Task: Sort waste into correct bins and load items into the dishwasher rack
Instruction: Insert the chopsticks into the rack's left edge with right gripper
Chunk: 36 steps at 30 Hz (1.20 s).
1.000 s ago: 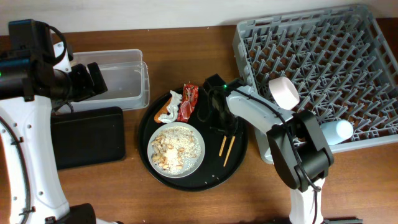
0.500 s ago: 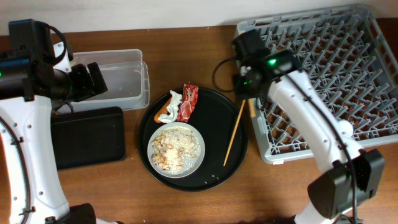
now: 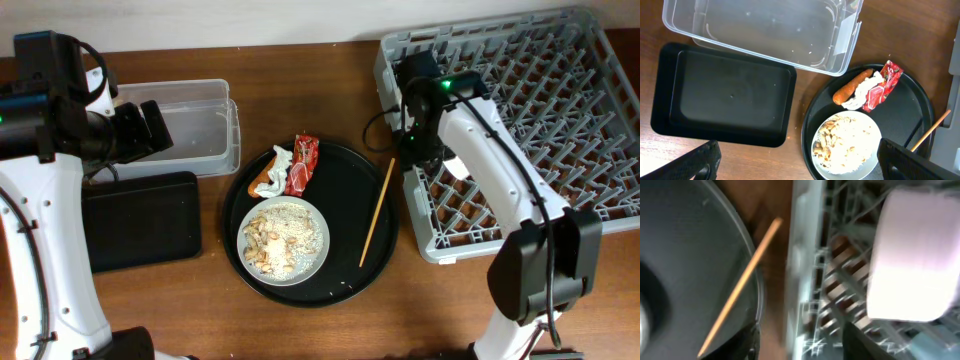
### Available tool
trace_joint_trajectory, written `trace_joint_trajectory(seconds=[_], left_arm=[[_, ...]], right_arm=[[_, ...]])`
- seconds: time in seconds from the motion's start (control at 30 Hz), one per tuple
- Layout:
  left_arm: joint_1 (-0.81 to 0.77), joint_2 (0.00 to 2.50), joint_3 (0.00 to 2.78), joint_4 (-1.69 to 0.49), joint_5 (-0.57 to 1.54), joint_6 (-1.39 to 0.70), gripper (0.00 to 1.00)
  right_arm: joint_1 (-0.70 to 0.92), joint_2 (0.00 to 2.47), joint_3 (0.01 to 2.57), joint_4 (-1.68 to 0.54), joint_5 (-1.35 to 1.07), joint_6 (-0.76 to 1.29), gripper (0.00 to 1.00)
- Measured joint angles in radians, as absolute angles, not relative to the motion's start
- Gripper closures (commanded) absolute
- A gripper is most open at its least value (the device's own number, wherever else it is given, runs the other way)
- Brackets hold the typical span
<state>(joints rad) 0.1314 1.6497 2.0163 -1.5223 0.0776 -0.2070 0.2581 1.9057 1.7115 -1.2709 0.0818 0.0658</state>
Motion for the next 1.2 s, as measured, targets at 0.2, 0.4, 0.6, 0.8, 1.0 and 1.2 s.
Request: trace_joint_trajectory(seconds=[0.2, 0.4, 0.6, 0.8, 1.0, 1.2], left_arm=[[0.131, 1.65, 2.016, -1.522, 0.077, -0.207, 0.01], [0.131, 1.65, 2.016, -1.522, 0.077, -0.207, 0.01], [0.131, 1.65, 2.016, -1.522, 0.077, -0.207, 0.01], [0.131, 1.65, 2.016, -1.522, 0.077, -0.207, 0.01], [0.131, 1.65, 2.016, -1.522, 0.077, -0.207, 0.01], [0.131, 1.65, 2.016, -1.522, 0.077, -0.207, 0.01]], right_arm=[[0.457, 1.905, 1.656, -1.219, -0.077, 0.344, 0.61], [0.478, 1.943, 1.337, -1.011, 0.03, 0.686, 0.66], [0.435, 1.944, 1.245, -0.906, -0.03, 0.725, 0.96], [0.435, 1.922, 1.338, -0.977, -0.04, 0.594, 0.96], [0.292, 1.742, 1.662, -1.047, 0.098, 0.178, 0.96], [0.17, 1.816, 1.662, -1.037, 0.134, -0.171, 0.94]])
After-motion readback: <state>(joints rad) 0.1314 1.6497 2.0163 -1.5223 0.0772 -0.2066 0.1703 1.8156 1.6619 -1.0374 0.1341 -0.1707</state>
